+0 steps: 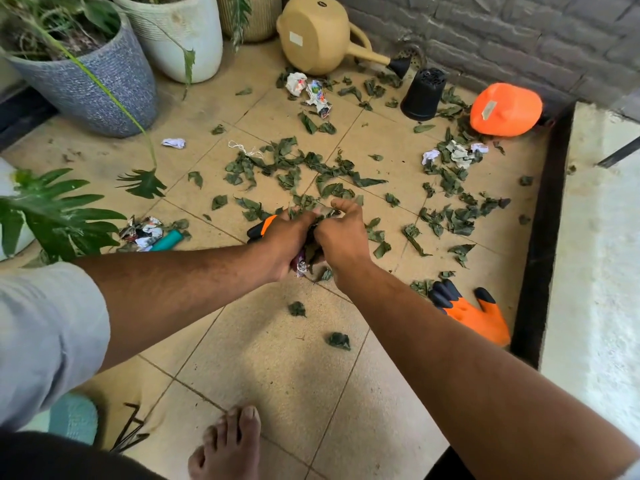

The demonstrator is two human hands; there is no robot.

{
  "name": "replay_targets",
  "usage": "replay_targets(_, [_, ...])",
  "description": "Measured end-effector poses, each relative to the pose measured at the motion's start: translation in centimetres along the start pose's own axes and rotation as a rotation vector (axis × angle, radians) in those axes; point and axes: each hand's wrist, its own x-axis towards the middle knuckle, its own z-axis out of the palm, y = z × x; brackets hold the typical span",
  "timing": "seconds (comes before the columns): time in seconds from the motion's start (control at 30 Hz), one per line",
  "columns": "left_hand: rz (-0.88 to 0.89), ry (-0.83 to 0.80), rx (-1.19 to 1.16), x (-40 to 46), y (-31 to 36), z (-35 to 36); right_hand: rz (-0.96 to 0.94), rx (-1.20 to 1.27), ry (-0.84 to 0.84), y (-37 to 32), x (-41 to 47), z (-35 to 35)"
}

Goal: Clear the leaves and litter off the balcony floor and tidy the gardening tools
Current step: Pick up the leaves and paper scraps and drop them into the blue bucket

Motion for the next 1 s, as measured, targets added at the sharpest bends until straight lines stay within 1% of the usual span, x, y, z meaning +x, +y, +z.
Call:
replay_targets(0.03, [0.011,0.016,-0.011,0.2,-0.2,0.0,-0.002,-0.021,-0.011,0.1,0.3,0.0])
replay_targets(0.13, [-0.078,0.052,-0.033,0.6,-0.3,-0.3,-0.072,-0.069,0.004,0.3,0.7,-0.5])
replay_targets(0.3, [-0.089,-0.025,-0.043,1.1,-0.7,-0.8,-0.168,-0.21,0.108,0.9,1.3,-1.1])
replay_targets(0.4, [-0.106,-0.033,-0.022,0.6,-0.3,-0.3,-0.268,-0.308,0.141,1.0,1.2,-1.1])
replay_targets(0.47, [-0.103,-0.028,0.033,0.9,-0.4,-0.1,-0.291,-0.363,0.135,0.8,1.2,-1.0])
replay_targets(0.5, [-0.098,-0.028,0.074,1.2,-0.4,-0.2,-0.264,-0.352,0.105,0.8,1.2,-1.1])
replay_targets(0.53, [-0.092,-0.035,0.107,1.2,-0.4,-0.2,-0.212,-0.292,0.043,0.7,1.3,-1.4])
replay_targets(0.6, [-0.097,-0.045,0.121,1.8,-0.7,-0.5,-0.072,-0.109,-0.133,1.0,1.6,-2.5])
replay_targets(0.63, [-0.098,-0.032,0.122,2.2,-0.8,-0.8,-0.028,-0.056,-0.202,1.4,1.6,-3.2])
replay_targets(0.67, [-0.095,-0.022,0.122,2.8,-1.1,-1.3,-0.001,-0.08,-0.228,2.0,1.9,-3.9])
replay_targets(0.7, [-0.096,-0.004,0.13,3.3,-1.4,-1.7,0.015,-0.178,-0.218,3.0,2.2,-4.6])
replay_targets(0.77, [-0.086,0.009,0.143,3.9,-1.6,-2.4,0.05,-0.537,-0.158,5.6,2.4,-5.7])
replay_targets(0.8, [-0.079,0.018,0.153,4.1,-2.0,-2.7,0.122,-0.646,-0.133,7.6,2.1,-5.9])
replay_targets(0.83, [-0.077,0.013,0.164,4.2,-2.2,-3.0,0.226,-0.675,-0.118,9.8,1.8,-5.8])
replay_targets(0.9, [-0.07,0.015,0.188,4.3,-2.4,-3.5,0.446,-0.642,-0.108,13.8,0.2,-4.8])
replay_targets(0.93, [-0.065,0.012,0.199,4.6,-2.7,-3.9,0.481,-0.654,-0.095,15.6,-0.4,-4.0])
replay_targets(1.0, [-0.072,0.011,0.198,4.7,-3.1,-4.4,0.413,-0.671,-0.048,17.8,-0.8,-2.2])
